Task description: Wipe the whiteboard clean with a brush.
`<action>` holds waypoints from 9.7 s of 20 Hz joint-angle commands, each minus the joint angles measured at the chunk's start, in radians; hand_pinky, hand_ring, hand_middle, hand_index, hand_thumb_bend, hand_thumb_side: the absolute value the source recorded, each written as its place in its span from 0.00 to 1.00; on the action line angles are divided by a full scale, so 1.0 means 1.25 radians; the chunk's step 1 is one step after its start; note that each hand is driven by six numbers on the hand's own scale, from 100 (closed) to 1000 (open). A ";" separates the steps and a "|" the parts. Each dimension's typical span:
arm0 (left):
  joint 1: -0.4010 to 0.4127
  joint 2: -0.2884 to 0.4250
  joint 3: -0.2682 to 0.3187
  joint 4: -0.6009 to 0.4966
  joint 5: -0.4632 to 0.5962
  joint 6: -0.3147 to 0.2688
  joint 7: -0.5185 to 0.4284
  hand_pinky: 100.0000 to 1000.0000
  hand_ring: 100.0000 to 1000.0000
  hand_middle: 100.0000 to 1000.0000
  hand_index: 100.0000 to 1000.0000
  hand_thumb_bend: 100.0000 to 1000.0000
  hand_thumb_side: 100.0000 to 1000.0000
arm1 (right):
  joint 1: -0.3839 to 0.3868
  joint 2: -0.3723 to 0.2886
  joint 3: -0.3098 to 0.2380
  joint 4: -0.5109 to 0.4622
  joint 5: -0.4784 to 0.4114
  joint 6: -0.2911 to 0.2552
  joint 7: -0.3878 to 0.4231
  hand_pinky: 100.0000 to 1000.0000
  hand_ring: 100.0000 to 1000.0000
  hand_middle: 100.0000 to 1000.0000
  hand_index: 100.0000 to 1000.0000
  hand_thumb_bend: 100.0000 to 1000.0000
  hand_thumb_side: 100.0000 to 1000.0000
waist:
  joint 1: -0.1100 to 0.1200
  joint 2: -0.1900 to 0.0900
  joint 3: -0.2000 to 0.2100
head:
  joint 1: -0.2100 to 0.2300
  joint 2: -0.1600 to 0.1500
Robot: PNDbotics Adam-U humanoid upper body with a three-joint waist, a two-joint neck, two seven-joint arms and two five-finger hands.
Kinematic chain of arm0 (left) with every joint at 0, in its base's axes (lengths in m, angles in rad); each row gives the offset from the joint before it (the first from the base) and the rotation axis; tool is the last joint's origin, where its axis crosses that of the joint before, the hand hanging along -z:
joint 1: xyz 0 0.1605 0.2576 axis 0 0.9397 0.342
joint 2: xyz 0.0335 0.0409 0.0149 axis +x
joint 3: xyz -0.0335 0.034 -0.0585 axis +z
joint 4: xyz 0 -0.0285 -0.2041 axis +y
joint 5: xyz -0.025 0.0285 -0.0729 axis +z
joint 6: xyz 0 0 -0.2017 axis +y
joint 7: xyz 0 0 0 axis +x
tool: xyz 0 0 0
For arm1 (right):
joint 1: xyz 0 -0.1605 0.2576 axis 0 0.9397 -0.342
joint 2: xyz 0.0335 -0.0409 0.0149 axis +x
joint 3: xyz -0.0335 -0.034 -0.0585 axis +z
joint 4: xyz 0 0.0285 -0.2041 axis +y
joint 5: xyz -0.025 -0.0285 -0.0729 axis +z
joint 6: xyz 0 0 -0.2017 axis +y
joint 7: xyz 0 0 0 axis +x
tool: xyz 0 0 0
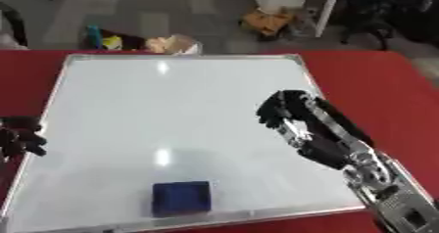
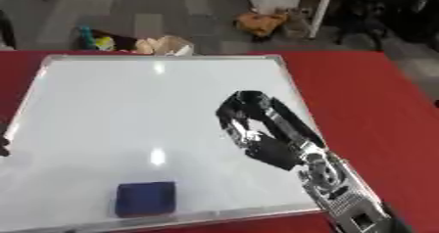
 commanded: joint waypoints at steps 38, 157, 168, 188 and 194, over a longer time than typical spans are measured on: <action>-0.011 0.005 -0.006 -0.011 -0.002 0.002 -0.004 0.43 0.48 0.52 0.62 0.63 0.92 | -0.126 -0.031 0.175 0.041 0.323 -0.085 0.230 0.59 0.63 0.59 0.13 0.00 0.46 | 0.002 -0.010 0.019 | -0.021 -0.002; -0.016 -0.001 -0.016 -0.007 -0.011 0.007 -0.007 0.42 0.49 0.51 0.62 0.66 0.91 | -0.286 0.108 0.291 0.301 0.720 -0.217 0.223 0.70 0.74 0.70 0.22 0.21 0.66 | -0.002 -0.003 0.035 | -0.052 0.000; -0.016 0.000 -0.017 -0.007 -0.012 0.008 -0.007 0.42 0.49 0.51 0.62 0.66 0.91 | -0.284 0.106 0.294 0.296 0.732 -0.213 0.227 0.67 0.60 0.58 0.22 0.15 0.50 | -0.005 -0.004 0.033 | -0.052 0.001; -0.009 0.001 -0.014 -0.005 -0.012 0.008 -0.003 0.42 0.49 0.51 0.62 0.66 0.91 | -0.277 0.066 0.272 0.212 0.684 -0.173 0.262 0.63 0.51 0.48 0.21 0.07 0.18 | -0.005 -0.013 0.021 | -0.046 0.005; -0.007 0.001 -0.013 -0.005 -0.011 0.008 -0.002 0.42 0.49 0.51 0.62 0.66 0.91 | -0.273 0.031 0.255 0.167 0.671 -0.158 0.285 0.64 0.52 0.48 0.21 0.10 0.17 | -0.005 -0.016 0.016 | -0.044 0.006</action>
